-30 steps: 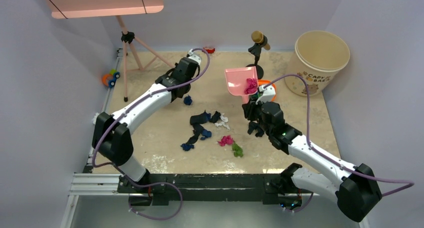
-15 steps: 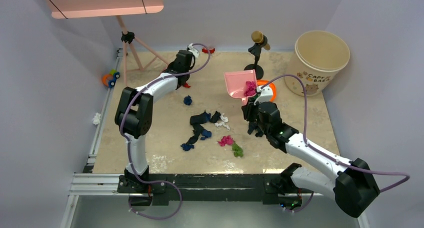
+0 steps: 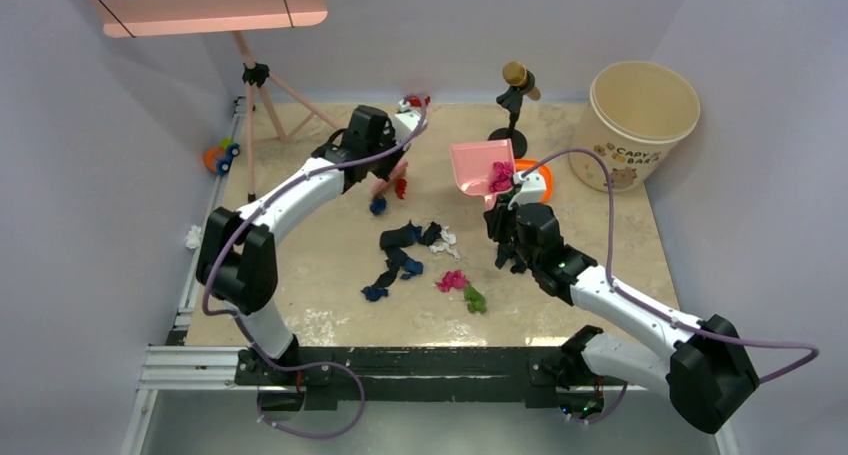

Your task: Sweep away the paper scraps from the table

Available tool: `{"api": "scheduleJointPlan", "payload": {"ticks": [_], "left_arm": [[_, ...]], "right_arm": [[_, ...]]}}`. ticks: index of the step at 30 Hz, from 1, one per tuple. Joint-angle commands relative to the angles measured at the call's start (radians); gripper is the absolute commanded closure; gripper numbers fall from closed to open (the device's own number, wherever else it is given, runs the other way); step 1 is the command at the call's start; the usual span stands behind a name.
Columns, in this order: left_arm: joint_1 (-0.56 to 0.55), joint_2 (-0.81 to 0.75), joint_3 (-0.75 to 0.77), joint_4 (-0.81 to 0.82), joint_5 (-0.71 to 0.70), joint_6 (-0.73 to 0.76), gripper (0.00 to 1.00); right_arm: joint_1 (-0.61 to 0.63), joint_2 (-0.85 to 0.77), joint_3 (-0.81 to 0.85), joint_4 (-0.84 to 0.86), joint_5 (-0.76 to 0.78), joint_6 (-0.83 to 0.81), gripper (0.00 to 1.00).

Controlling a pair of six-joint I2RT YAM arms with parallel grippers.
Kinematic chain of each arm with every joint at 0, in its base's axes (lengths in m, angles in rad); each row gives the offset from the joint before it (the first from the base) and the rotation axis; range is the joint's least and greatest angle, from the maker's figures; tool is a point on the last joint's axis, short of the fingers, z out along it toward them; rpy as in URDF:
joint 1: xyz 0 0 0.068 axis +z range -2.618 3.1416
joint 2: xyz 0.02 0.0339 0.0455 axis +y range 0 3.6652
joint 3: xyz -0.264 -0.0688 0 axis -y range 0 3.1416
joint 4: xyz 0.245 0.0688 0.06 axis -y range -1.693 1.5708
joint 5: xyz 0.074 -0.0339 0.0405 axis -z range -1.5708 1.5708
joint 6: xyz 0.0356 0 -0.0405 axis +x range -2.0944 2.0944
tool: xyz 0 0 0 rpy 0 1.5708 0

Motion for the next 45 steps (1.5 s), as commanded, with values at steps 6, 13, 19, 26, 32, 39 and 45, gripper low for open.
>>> {"api": "scheduleJointPlan", "payload": {"ticks": [6, 13, 19, 26, 32, 39, 45], "left_arm": [[-0.111, -0.209, -0.010, -0.402, 0.230, -0.042, 1.00], [-0.095, -0.260, 0.012, -0.222, -0.175, 0.014, 1.00], [-0.087, -0.076, 0.132, 0.008, -0.264, 0.169, 1.00], [-0.040, 0.228, 0.429, 0.082, -0.135, 0.215, 1.00], [-0.041, 0.365, 0.586, -0.138, 0.142, 0.236, 1.00], [-0.103, 0.263, 0.507, -0.547, 0.461, 0.341, 1.00], [-0.183, 0.037, 0.336, -0.607, 0.670, 0.369, 1.00]], "right_arm": [[0.001, -0.040, -0.007, 0.051, 0.053, 0.010, 1.00], [0.002, -0.044, -0.010, 0.059, 0.059, 0.005, 1.00], [0.001, -0.050, -0.019, 0.073, 0.060, -0.006, 1.00], [0.001, -0.076, -0.034, 0.077, 0.088, -0.008, 1.00], [0.002, -0.168, -0.064, 0.052, 0.179, 0.015, 1.00], [0.002, -0.274, -0.107, 0.046, 0.221, 0.036, 1.00], [0.002, -0.297, -0.109, 0.034, 0.253, 0.047, 1.00]]}}
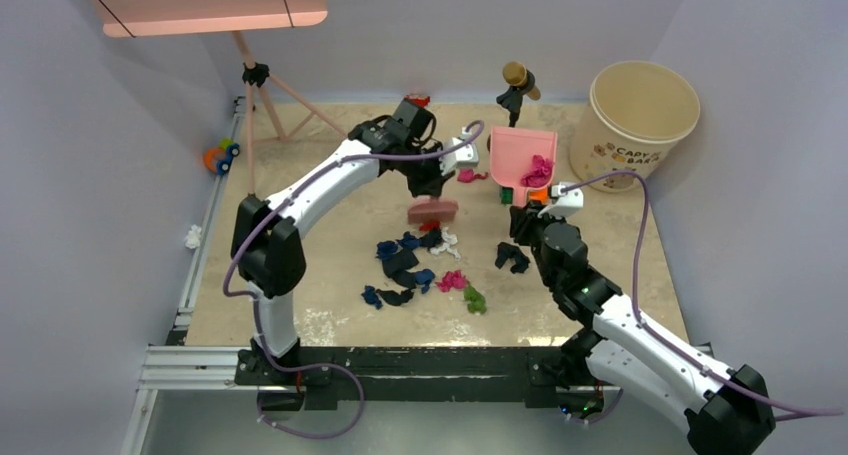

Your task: Sweep away the paper scraps from the table

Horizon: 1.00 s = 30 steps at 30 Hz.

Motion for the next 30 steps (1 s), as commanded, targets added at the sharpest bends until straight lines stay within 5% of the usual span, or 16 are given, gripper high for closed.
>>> {"api": "scheduleJointPlan", "payload": {"ticks": [1, 9, 14, 20, 25, 30], "left_arm": [[-0.045, -0.182, -0.080, -0.112, 0.272, 0.003, 1.00], [-0.040, -0.192, -0.051, 0.252, -0.179, -0.043, 1.00], [-0.039, 0.004, 0.027, 0.496, -0.195, 0.023, 1.00], [-0.041, 0.275, 0.261, 0.579, -0.305, 0.121, 1.00], [-0.042, 0.350, 0.369, 0.397, -0.138, 0.159, 1.00], [-0.051, 0.214, 0.259, 0.017, 0.127, 0.378, 1.00]], "right_arm": [[0.001, -0.028, -0.002, 0.019, 0.064, 0.021, 1.00], [0.001, -0.076, -0.021, 0.008, 0.114, 0.034, 1.00], [0.001, -0.127, -0.041, 0.001, 0.153, 0.042, 1.00], [0.001, -0.168, -0.061, 0.001, 0.177, 0.045, 1.00], [0.000, -0.164, -0.059, 0.004, 0.186, 0.046, 1.00], [0.002, -0.153, -0.058, 0.008, 0.181, 0.046, 1.00]]}}
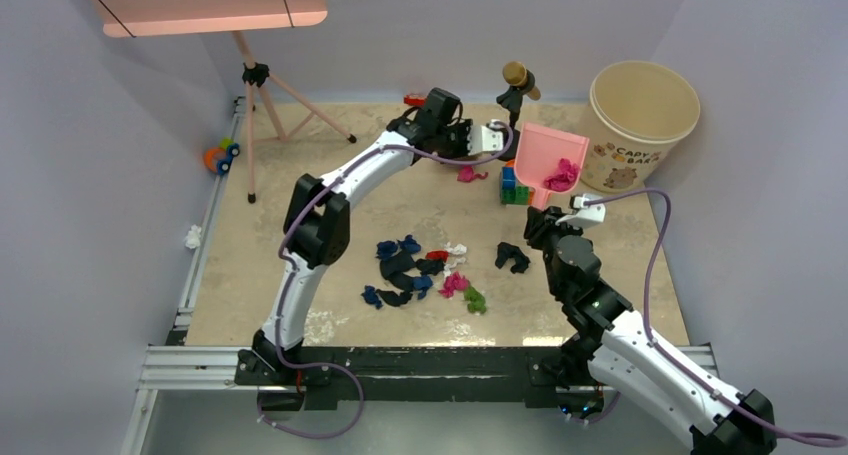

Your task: Sweep away the paper scraps from the table

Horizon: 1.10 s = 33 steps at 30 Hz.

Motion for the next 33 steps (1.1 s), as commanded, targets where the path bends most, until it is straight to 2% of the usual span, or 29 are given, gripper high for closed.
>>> {"api": "scheduleJointPlan", "payload": {"ticks": [1, 5, 7, 9, 12, 14, 15, 19, 21, 22, 24, 27, 30, 33], "left_arm": [[-0.015, -0.162, -0.033, -0.394, 0.256, 0.163, 1.00], [-0.029, -0.217, 0.016, -0.739, 0.332, 0.197, 1.00], [-0.048, -0.272, -0.019, -0.779, 0.336, 0.218, 1.00], [-0.057, -0.369, -0.118, -0.673, 0.305, 0.183, 1.00], [-0.056, -0.527, -0.320, -0.390, 0.214, 0.068, 1.00], [-0.058, -0.606, -0.401, -0.185, 0.131, -0.102, 1.00], [-0.061, -0.633, -0.423, -0.115, 0.098, -0.244, 1.00], [-0.082, -0.718, -0.487, 0.008, 0.175, -0.552, 1.00], [-0.108, -0.753, -0.533, 0.109, 0.115, -0.774, 1.00], [-0.117, -0.753, -0.531, 0.124, 0.059, -0.891, 1.00], [-0.124, -0.719, -0.473, 0.054, -0.030, -1.113, 1.00], [-0.125, -0.632, -0.360, -0.056, -0.009, -1.353, 1.00], [-0.137, -0.582, -0.388, 0.058, 0.121, -1.546, 1.00], [-0.177, -0.552, -0.455, 0.194, 0.120, -1.687, 1.00]], "right_arm": [[0.002, 0.004, 0.004, 0.030, 0.037, 0.012, 1.00], [0.001, 0.001, 0.002, 0.030, 0.035, 0.015, 1.00], [0.001, -0.002, 0.001, 0.031, 0.035, 0.016, 1.00], [0.002, -0.004, 0.002, 0.029, 0.035, 0.016, 1.00], [0.001, -0.012, 0.000, 0.025, 0.039, 0.017, 1.00], [0.001, -0.018, -0.001, 0.021, 0.044, 0.018, 1.00], [0.001, -0.021, 0.000, 0.017, 0.049, 0.020, 1.00], [0.002, -0.032, 0.005, -0.019, 0.106, 0.054, 1.00], [0.001, -0.034, 0.012, -0.054, 0.157, 0.090, 1.00], [0.001, -0.036, 0.017, -0.079, 0.187, 0.116, 1.00], [0.002, -0.041, 0.031, -0.151, 0.270, 0.195, 1.00], [0.001, -0.053, 0.047, -0.251, 0.380, 0.291, 1.00], [0.002, -0.040, 0.063, -0.324, 0.447, 0.350, 1.00], [0.001, 0.007, 0.102, -0.442, 0.500, 0.458, 1.00]]}}
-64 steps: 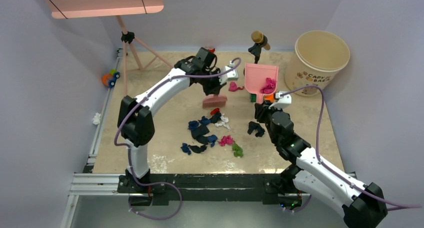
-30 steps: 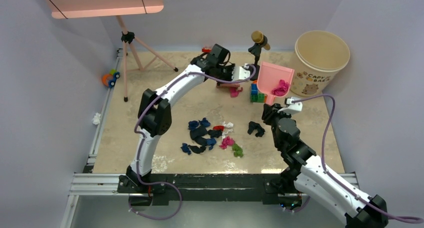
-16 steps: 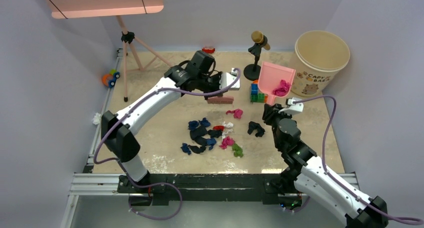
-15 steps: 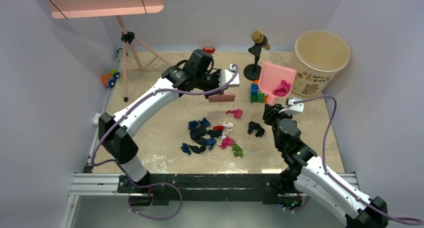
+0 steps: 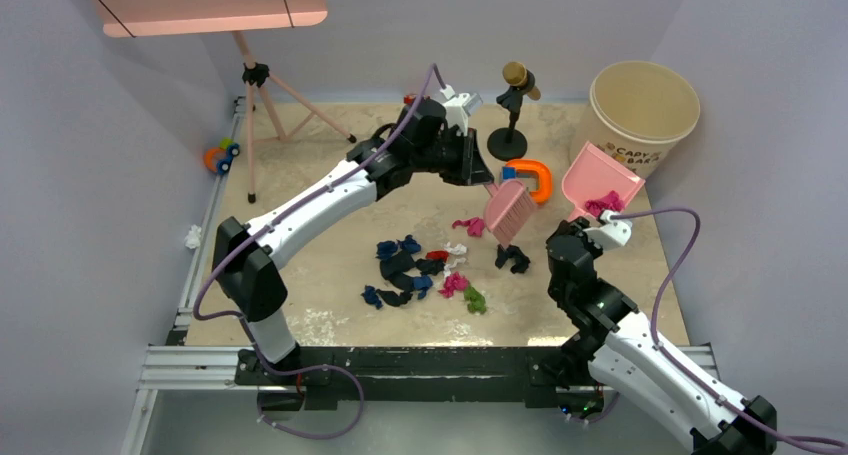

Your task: Sweep away the paper scraps from the table

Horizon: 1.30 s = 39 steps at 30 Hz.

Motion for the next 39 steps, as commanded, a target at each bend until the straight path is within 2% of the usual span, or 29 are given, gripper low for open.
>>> {"api": "scheduleJointPlan", "payload": {"ticks": [1, 5, 7, 12, 15, 19, 23, 24, 26, 30, 32, 34, 36, 39], "left_arm": [[-0.059, 0.055, -0.061, 0.195, 0.040, -0.384, 1.00], [-0.107, 0.145, -0.095, 0.300, 0.012, -0.551, 1.00], [-0.134, 0.199, -0.084, 0.321, -0.022, -0.589, 1.00], [-0.182, 0.324, -0.006, 0.224, -0.192, -0.602, 1.00], [-0.182, 0.337, -0.022, 0.173, -0.294, -0.597, 1.00], [-0.175, 0.295, -0.063, 0.070, -0.450, -0.514, 1.00], [-0.168, 0.175, -0.147, 0.031, -0.664, -0.340, 1.00], [-0.167, 0.143, -0.189, 0.074, -0.682, -0.227, 1.00], [-0.159, 0.083, -0.255, 0.129, -0.716, -0.117, 1.00], [-0.131, -0.003, -0.322, 0.096, -0.760, -0.029, 1.00], [-0.121, -0.052, -0.346, 0.083, -0.759, -0.023, 1.00], [-0.113, -0.100, -0.375, 0.120, -0.681, -0.025, 1.00], [-0.113, -0.138, -0.404, 0.173, -0.538, -0.060, 1.00], [-0.114, -0.152, -0.423, 0.248, -0.305, -0.188, 1.00]], "right_arm": [[0.002, 0.055, 0.101, -0.198, 0.174, 0.217, 1.00], [0.001, 0.119, 0.154, -0.320, 0.213, 0.339, 1.00], [0.002, 0.139, 0.165, -0.355, 0.221, 0.375, 1.00], [0.001, 0.133, 0.165, -0.359, 0.225, 0.384, 1.00], [0.001, 0.107, 0.149, -0.327, 0.215, 0.351, 1.00], [0.002, 0.064, 0.118, -0.248, 0.191, 0.274, 1.00], [0.001, 0.038, 0.095, -0.195, 0.170, 0.221, 1.00], [0.001, 0.037, 0.090, -0.179, 0.164, 0.205, 1.00], [0.002, 0.035, 0.087, -0.155, 0.153, 0.182, 1.00], [0.001, 0.040, 0.085, -0.140, 0.146, 0.165, 1.00], [0.002, 0.040, 0.085, -0.133, 0.142, 0.159, 1.00], [0.001, 0.042, 0.083, -0.122, 0.137, 0.149, 1.00], [0.000, 0.045, 0.082, -0.111, 0.130, 0.137, 1.00], [0.001, 0.053, 0.078, -0.080, 0.114, 0.105, 1.00]]}}
